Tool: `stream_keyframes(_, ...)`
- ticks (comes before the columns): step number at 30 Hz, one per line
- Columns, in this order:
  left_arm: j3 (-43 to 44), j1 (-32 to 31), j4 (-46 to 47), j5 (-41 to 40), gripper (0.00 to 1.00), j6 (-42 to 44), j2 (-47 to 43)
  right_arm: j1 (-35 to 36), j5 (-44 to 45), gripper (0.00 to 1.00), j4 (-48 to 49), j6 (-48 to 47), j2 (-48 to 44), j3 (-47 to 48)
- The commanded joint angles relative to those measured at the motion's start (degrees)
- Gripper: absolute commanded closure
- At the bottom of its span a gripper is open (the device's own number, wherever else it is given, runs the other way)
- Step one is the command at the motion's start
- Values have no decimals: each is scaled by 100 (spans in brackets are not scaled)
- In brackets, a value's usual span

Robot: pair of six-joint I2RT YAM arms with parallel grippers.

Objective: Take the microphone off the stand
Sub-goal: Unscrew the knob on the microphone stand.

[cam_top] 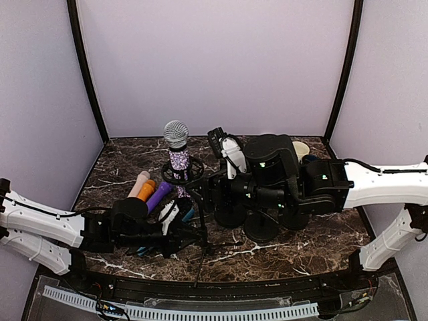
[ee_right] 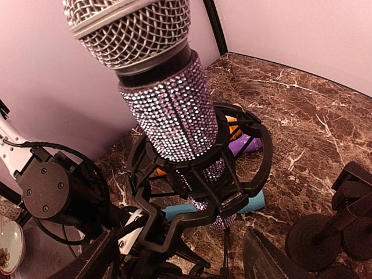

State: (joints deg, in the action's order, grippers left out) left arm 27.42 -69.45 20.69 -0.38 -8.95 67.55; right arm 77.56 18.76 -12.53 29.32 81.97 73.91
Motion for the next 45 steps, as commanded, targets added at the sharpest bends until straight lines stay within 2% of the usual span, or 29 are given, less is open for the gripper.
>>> stream_keyframes(1,-447,220,-183,1454,91,-922,273,-31,-41,27,157,75,-27,5)
stream_keyframes(7,-800,563,381,2256,91,-1836,339,-30,-24,27,186,100,-81,-8)
stream_keyframes(15,-1254,772,1804,3037,91,-3285,851,-32,-31,27,199,111,-103,27)
stream_keyframes(19,-1203,784,2063,3235,90,-3562,1040,-31,-10,27,198,121,-127,11)
stream_keyframes(24,-1061,792,1895,3197,89,-3601,1130,-30,99,27,186,195,-188,-17)
stream_keyframes(27,-1029,793,1753,3054,83,-3551,979,-30,189,27,190,207,-261,21)
stream_keyframes(32,-849,793,736,2482,55,-3049,216,-30,259,27,200,187,-323,93)
stream_keyframes(36,-710,793,-50,1973,40,-2743,-381,-39,298,27,149,182,-253,102)
stream_keyframes(39,-692,793,-369,1796,34,-2637,-741,-45,341,27,89,226,-169,108)
stream_keyframes(45,-652,793,-1108,1219,31,-2501,-1708,-50,380,27,30,347,-168,-17)
